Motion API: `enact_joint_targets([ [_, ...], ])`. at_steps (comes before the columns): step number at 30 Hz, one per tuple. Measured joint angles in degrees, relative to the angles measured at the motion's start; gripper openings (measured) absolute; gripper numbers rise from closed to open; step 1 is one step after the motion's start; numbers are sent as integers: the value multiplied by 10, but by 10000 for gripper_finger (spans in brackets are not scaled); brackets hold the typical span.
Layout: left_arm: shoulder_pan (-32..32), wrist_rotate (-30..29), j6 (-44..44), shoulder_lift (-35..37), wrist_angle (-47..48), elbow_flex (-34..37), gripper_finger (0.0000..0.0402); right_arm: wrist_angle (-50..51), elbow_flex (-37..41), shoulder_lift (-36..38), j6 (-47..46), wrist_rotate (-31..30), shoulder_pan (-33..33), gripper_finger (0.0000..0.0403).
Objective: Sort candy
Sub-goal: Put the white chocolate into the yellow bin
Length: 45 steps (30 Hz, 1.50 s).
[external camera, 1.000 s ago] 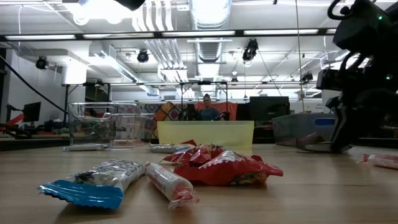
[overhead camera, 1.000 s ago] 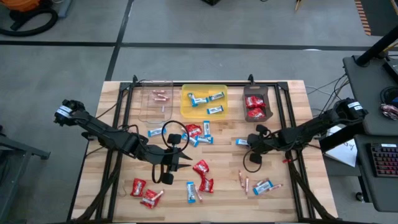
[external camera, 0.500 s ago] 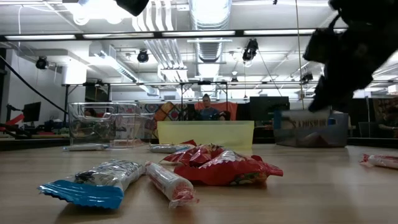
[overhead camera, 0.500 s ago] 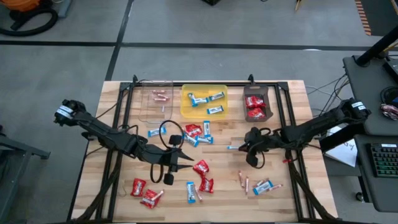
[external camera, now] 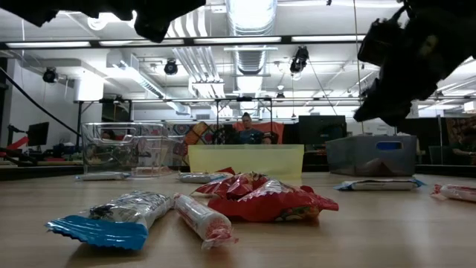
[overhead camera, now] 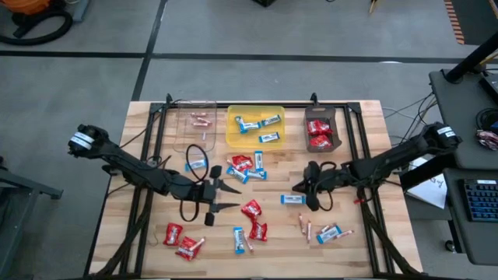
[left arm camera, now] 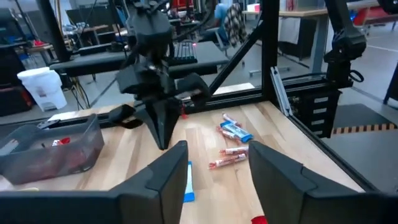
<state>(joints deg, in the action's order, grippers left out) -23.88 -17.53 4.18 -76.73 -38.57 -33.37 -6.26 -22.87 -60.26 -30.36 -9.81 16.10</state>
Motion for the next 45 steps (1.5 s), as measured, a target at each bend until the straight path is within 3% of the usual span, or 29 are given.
enact_joint_targets([
  [4, 0, 0, 1, 0, -20, 14, 166, -23, 0, -32, 101, -56, 17, 8],
  [7, 0, 0, -1, 0, -15, 22, 166, -55, 1, -59, 148, -65, 26, 8],
  [10, -2, 4, -2, 0, -20, 22, 165, -94, 9, -86, 155, -70, 32, 8],
  [18, -3, 21, -2, 0, -24, 21, 164, -334, 86, -170, 136, -99, 67, 8],
  [27, -3, 21, -3, 0, -26, 20, 164, -393, 104, -233, 150, -157, 115, 16],
  [32, -3, 21, -2, 0, -27, 20, 164, -391, 94, -256, 154, -159, 115, 70],
  [40, -3, 21, -2, -1, -37, 20, 164, -391, 90, -298, 145, -159, 115, 208],
  [45, -3, 21, -2, -1, -40, 20, 164, -399, 90, -329, 127, -161, 114, 246],
])
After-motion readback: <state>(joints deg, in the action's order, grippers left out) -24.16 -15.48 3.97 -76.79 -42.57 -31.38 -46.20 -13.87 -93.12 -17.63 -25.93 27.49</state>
